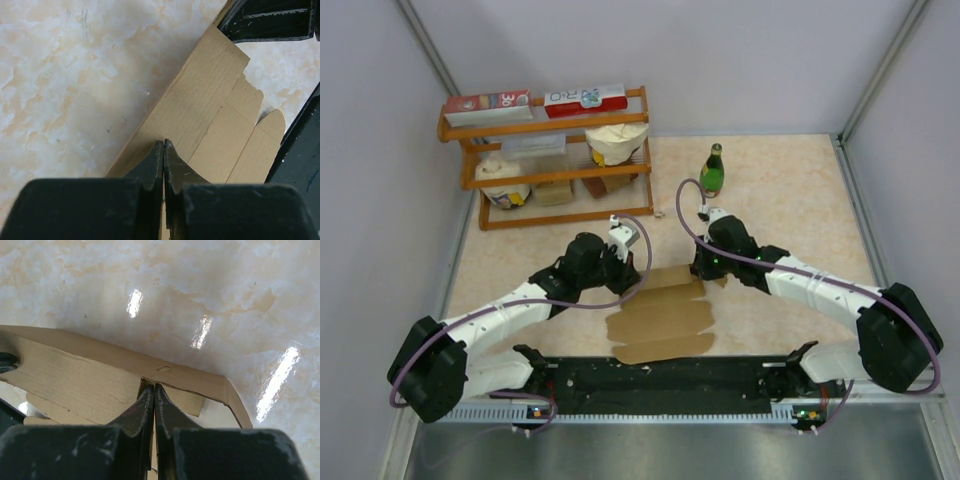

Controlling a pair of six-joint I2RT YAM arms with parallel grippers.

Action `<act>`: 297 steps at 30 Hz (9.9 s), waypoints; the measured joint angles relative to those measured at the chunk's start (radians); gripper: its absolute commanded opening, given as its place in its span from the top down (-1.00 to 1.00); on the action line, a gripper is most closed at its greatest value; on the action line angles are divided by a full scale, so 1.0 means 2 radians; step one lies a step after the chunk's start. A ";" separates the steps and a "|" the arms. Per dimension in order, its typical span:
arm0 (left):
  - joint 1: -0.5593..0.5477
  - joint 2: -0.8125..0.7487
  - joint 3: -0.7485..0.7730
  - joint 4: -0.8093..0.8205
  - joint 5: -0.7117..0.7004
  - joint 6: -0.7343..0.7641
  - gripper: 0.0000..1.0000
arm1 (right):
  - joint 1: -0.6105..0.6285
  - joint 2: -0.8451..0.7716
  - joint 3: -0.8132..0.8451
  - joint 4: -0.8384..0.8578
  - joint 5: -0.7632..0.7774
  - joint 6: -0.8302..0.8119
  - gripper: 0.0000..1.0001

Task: Fold the paper box

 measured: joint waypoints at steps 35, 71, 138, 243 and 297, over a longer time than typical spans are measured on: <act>-0.001 0.000 -0.002 0.008 -0.002 -0.002 1.00 | -0.061 0.002 -0.079 0.079 -0.164 0.064 1.00; -0.003 0.001 -0.002 0.009 -0.002 -0.002 1.00 | -0.086 -0.003 -0.108 0.079 -0.146 0.050 0.86; -0.010 0.014 -0.001 0.019 0.001 -0.004 1.00 | -0.086 0.100 -0.106 0.189 -0.217 0.030 0.92; -0.013 0.014 -0.001 0.019 -0.002 -0.013 1.00 | -0.087 0.041 0.087 -0.130 -0.054 -0.257 0.77; -0.013 0.014 -0.001 0.022 -0.002 -0.015 1.00 | -0.031 -0.006 0.060 -0.198 -0.134 -0.173 0.97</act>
